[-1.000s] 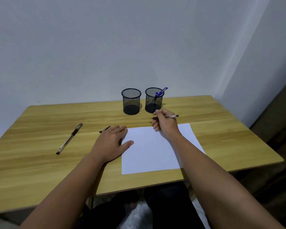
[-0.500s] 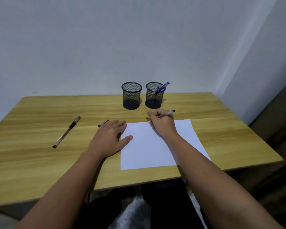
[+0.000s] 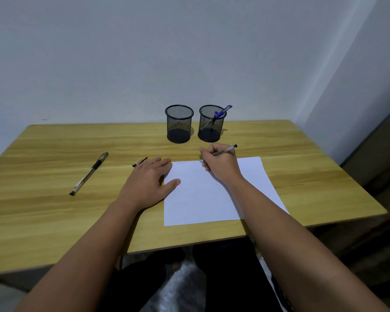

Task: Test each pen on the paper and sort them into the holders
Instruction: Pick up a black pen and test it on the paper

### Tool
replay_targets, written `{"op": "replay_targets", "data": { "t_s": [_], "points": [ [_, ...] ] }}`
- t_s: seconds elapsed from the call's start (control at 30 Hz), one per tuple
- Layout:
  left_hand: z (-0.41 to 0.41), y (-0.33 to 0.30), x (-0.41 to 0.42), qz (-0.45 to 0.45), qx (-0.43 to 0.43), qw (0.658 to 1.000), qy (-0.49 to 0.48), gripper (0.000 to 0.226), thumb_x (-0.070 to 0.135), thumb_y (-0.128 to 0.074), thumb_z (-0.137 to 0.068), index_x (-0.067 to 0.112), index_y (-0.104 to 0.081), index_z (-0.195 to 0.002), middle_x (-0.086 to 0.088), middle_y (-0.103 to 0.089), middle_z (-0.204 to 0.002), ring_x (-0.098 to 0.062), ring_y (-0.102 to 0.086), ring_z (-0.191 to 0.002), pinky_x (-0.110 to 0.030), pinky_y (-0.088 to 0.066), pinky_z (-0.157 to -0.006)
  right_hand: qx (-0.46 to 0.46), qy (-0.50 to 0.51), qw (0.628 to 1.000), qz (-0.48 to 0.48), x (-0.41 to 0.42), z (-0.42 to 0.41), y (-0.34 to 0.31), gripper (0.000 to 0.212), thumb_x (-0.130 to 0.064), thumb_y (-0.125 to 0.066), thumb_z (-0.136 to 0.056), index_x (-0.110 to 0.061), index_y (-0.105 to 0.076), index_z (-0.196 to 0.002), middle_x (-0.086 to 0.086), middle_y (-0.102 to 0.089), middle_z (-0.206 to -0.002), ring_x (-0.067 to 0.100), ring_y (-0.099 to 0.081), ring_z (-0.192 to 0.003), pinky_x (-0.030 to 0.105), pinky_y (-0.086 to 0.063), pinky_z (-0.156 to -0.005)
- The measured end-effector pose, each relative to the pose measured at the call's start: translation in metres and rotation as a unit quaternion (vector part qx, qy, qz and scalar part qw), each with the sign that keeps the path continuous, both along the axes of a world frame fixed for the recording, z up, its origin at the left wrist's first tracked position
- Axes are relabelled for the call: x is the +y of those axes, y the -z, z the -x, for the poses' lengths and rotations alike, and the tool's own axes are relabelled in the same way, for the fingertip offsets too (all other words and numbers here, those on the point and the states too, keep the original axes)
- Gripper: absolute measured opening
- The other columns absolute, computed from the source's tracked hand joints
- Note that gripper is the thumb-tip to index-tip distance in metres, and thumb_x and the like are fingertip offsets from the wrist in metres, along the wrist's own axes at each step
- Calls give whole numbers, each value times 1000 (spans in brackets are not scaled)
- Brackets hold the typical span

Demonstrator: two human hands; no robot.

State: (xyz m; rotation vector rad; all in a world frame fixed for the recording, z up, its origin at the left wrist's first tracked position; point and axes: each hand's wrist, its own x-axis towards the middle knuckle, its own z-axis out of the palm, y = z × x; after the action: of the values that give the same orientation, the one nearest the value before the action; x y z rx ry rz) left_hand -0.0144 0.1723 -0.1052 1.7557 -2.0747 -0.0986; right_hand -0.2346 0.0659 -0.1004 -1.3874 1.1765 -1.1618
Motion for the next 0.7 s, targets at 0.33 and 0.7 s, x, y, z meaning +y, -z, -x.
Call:
{"op": "replay_targets", "data": {
  "t_s": [0.33, 0.7],
  "points": [
    [-1, 0, 1, 0, -4, 1000, 0, 77, 70, -42, -88, 21, -53, -147, 7, -46, -156, -16, -33, -150, -35, -22, -120, 15, -10, 1000, 9, -2, -3, 5, 39, -14, -78, -97, 10, -58, -74, 18, -58, -59, 18, -53, -50, 25, -46, -51],
    [0, -1, 2, 3, -2, 1000, 0, 75, 68, -44, -89, 20, -55, -146, 7, -47, -156, -16, -34, -150, -35, -23, -120, 28, -2, 1000, 10, -4, -1, 6, 40, -17, -74, -98, 4, -56, -70, 25, -60, -61, 25, -56, -53, 33, -46, -53]
  ]
}}
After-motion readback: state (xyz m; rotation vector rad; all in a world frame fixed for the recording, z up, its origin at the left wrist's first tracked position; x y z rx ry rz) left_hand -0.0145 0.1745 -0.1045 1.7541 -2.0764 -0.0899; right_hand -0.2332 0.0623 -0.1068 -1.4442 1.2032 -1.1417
